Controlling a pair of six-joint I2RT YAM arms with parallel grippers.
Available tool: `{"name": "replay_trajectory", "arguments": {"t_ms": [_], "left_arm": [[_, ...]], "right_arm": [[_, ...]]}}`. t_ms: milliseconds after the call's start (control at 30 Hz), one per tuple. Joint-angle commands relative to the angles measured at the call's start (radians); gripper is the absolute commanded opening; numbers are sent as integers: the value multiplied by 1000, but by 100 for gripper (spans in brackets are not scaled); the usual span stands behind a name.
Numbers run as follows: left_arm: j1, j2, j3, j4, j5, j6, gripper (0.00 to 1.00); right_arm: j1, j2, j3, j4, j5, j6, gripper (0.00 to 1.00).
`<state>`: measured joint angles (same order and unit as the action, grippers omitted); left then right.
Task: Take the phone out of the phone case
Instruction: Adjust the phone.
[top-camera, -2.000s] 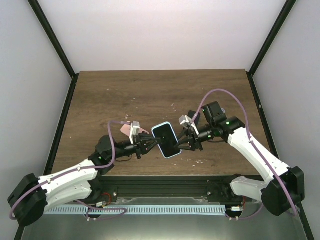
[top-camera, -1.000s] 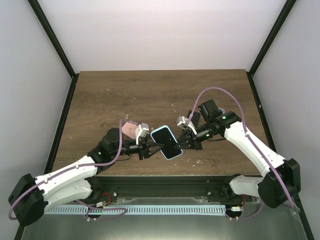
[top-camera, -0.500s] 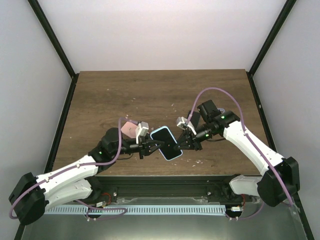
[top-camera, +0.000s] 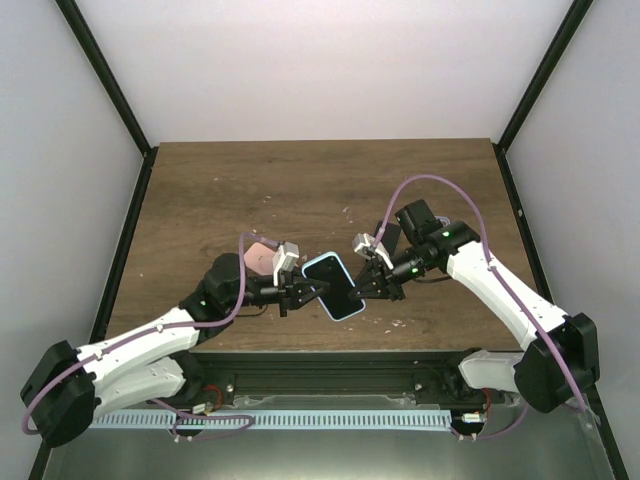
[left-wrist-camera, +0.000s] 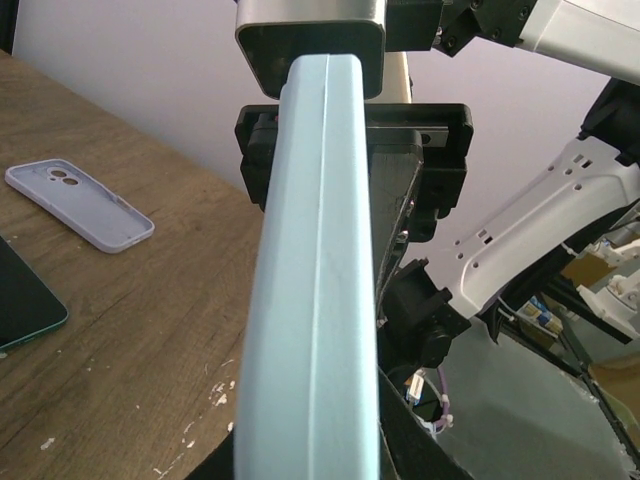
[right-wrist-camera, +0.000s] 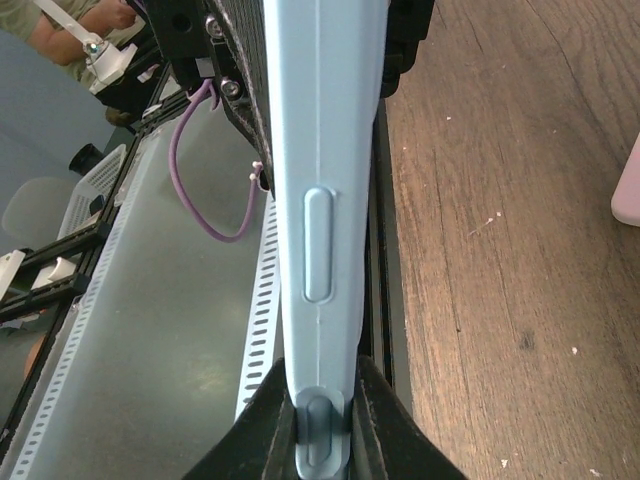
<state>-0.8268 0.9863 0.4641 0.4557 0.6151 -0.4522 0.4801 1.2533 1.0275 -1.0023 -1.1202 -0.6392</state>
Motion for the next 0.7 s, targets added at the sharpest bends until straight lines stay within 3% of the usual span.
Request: {"name": "replay_trajectory", "arguments": {"t_ms": [0, 167, 267, 433, 533, 667], "left_arm": [[-8, 15, 30, 56, 25, 12, 0], [-4, -8, 35, 14, 41, 30, 0], [28, -27, 66, -62, 97, 48, 0], [146, -5, 127, -138, 313, 3, 0], [176, 41, 106, 32, 411, -111, 0], [181, 90, 98, 127, 466, -167, 0]], "right_arm": [[13, -3, 32, 41, -51, 27, 3], [12, -12, 66, 4, -39, -1, 36], [12, -33, 68, -29, -3, -54, 45], [12, -68, 48, -61, 60, -129, 50], [15, -80, 48, -68, 59, -146, 51], [20, -84, 55, -87, 54, -152, 46]]}}
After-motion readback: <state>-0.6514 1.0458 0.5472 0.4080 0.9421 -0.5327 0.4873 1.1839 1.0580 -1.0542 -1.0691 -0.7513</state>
